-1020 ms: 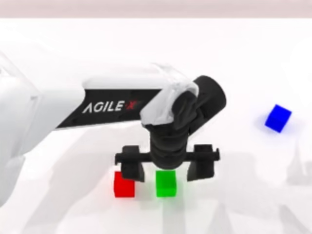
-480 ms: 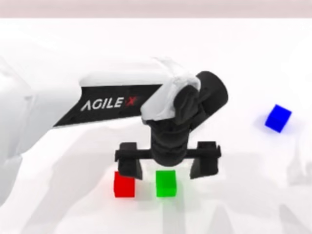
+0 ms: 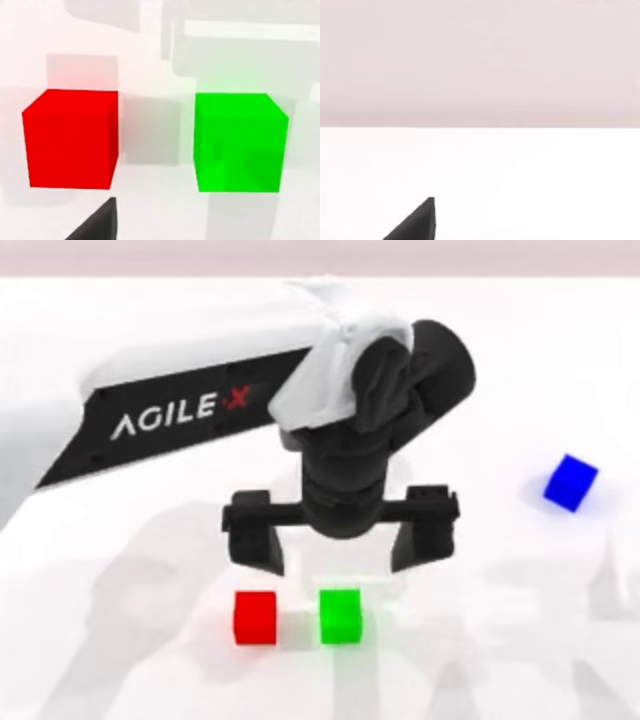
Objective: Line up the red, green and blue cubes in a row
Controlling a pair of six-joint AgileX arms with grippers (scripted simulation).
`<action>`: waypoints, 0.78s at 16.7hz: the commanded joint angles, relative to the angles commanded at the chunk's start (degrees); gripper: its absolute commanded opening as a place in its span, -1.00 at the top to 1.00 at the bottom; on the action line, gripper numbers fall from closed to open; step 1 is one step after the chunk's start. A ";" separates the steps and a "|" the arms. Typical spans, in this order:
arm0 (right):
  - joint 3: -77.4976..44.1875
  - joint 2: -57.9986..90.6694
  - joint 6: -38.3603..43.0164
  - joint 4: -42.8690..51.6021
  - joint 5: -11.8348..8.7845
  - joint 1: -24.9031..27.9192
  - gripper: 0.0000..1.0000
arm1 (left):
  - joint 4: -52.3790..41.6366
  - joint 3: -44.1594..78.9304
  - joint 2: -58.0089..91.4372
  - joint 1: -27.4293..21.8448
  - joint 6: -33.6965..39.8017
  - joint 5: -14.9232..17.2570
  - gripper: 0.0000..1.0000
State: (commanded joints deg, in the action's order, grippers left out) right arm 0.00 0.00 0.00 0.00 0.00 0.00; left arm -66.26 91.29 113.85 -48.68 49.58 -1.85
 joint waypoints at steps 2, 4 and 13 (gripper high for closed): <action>0.00 0.00 0.00 0.00 0.00 0.00 -1.00 | 0.14 -0.13 0.21 -0.25 -0.02 0.00 -1.00; -0.56 0.57 -0.21 0.33 0.02 0.03 -1.00 | 0.48 -0.68 -0.36 0.12 -0.03 -0.02 -1.00; -27.56 31.81 -11.72 18.62 0.17 2.87 -1.00 | 17.60 -26.94 -32.11 15.49 -6.04 -0.35 -1.00</action>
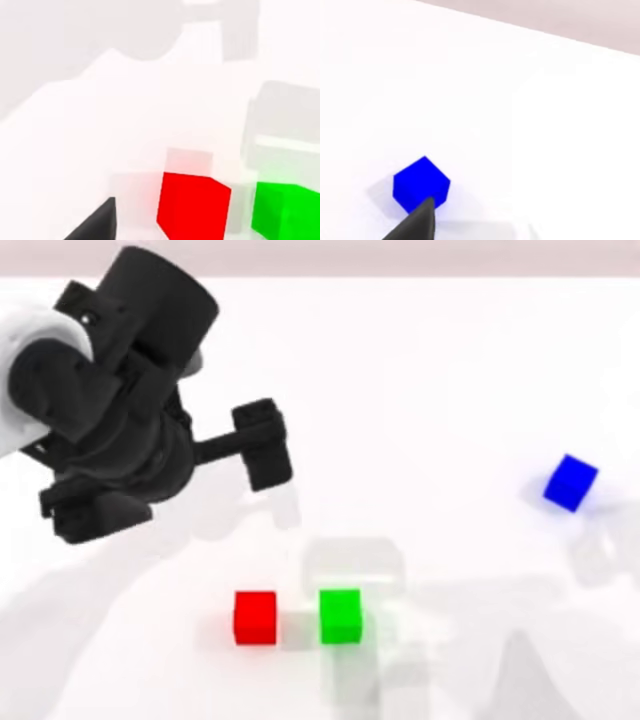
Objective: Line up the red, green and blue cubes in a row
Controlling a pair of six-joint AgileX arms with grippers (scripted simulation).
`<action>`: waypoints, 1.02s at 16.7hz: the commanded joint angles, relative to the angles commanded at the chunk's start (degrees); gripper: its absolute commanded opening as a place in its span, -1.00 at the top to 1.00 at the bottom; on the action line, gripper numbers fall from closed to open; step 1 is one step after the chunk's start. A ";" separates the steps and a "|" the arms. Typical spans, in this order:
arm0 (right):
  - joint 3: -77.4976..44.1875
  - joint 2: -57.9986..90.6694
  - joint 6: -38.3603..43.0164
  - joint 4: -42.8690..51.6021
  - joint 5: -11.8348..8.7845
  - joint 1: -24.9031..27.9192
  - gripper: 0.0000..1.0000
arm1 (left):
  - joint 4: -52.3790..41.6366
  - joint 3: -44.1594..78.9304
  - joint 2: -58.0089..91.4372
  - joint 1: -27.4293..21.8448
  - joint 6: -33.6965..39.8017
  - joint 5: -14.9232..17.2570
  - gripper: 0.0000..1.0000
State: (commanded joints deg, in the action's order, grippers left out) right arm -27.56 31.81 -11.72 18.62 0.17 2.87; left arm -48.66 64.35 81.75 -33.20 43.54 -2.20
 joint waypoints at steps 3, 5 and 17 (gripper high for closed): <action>-14.06 18.44 -6.41 10.52 0.06 1.66 -1.00 | 9.38 -14.64 -18.59 7.87 -5.92 -0.07 -1.00; -23.42 30.80 -10.72 17.64 0.12 2.75 -1.00 | 15.75 -24.66 -30.97 13.05 -10.83 -0.09 -1.00; -69.24 87.23 -30.01 47.71 0.06 7.45 -1.00 | 46.50 -62.43 -79.00 33.26 -41.02 1.94 -1.00</action>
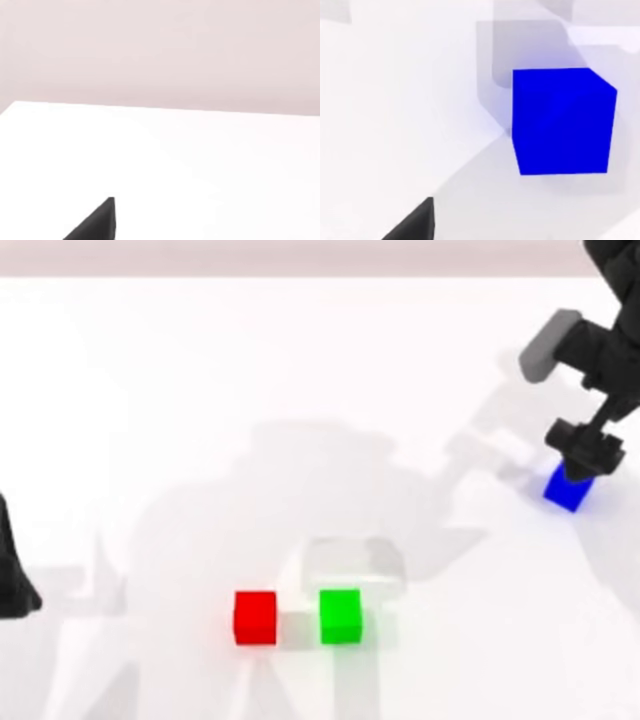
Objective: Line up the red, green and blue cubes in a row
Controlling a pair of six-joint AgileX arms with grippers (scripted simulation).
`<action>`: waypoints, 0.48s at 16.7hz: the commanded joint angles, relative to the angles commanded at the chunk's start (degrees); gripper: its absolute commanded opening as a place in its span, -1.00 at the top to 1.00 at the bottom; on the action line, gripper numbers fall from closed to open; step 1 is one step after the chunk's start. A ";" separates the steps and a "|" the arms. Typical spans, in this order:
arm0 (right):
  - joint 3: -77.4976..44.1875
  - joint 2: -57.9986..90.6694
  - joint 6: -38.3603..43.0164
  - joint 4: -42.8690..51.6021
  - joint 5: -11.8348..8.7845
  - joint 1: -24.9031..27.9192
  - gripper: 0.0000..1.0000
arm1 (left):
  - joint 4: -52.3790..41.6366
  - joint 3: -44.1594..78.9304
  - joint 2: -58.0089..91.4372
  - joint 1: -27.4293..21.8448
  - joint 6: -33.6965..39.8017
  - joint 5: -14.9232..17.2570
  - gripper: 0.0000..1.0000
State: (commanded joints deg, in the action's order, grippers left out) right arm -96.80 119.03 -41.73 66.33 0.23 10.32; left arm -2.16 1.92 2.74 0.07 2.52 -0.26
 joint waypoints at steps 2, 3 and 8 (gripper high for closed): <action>-2.59 2.63 -0.92 1.19 -0.07 0.21 -1.00 | 1.83 -1.57 -2.29 0.93 -2.12 0.22 -1.00; -3.08 3.12 -1.09 1.39 -0.09 0.25 -1.00 | 2.16 -1.92 -2.74 1.08 -2.52 0.26 -1.00; -2.81 3.12 -1.07 1.11 -0.07 -0.02 -1.00 | 2.16 -1.92 -2.74 1.08 -2.52 0.26 -1.00</action>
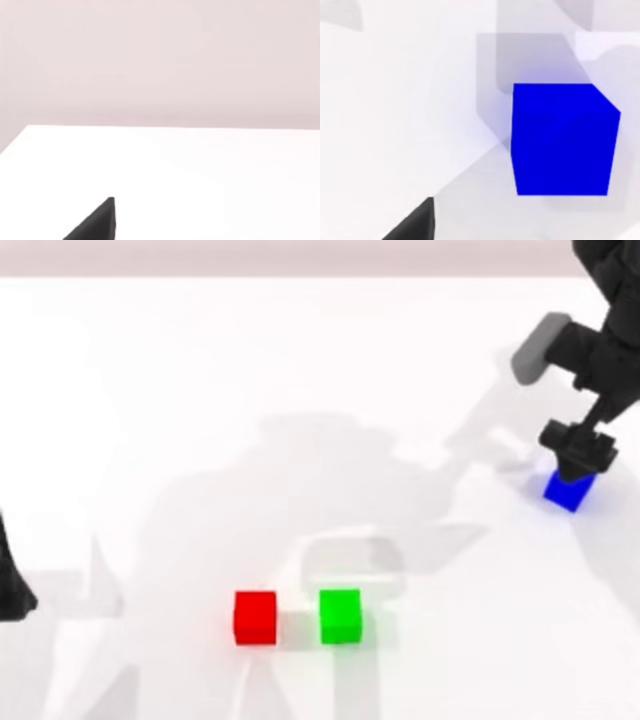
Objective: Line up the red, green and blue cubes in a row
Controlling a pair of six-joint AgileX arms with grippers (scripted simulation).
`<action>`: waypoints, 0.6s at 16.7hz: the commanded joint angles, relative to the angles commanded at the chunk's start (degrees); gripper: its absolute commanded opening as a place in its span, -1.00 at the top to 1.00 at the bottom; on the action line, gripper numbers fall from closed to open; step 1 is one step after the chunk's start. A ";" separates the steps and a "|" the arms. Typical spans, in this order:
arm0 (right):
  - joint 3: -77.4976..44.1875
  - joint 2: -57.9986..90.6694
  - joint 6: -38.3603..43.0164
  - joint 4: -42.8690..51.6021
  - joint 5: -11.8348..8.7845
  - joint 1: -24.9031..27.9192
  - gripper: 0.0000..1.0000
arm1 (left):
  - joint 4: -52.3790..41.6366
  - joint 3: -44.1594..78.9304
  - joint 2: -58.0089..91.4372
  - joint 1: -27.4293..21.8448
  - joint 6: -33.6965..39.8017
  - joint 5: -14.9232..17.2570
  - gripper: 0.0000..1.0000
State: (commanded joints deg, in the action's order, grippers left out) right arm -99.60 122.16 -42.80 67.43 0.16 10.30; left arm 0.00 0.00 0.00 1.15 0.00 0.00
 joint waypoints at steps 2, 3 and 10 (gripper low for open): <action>1.65 0.68 -0.07 -2.11 -0.01 0.17 -1.00 | 0.00 0.00 0.00 0.00 0.00 0.00 -1.00; 2.91 1.27 -0.05 -4.00 -0.01 0.22 -1.00 | 0.00 0.00 0.00 0.00 0.00 0.00 -1.00; 10.27 5.17 0.14 -15.43 0.03 0.36 -1.00 | 0.00 0.00 0.00 0.00 0.00 0.00 -1.00</action>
State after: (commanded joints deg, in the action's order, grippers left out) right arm -89.33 127.33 -42.66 52.00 0.19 10.66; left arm 0.00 0.00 0.00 1.15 0.00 0.00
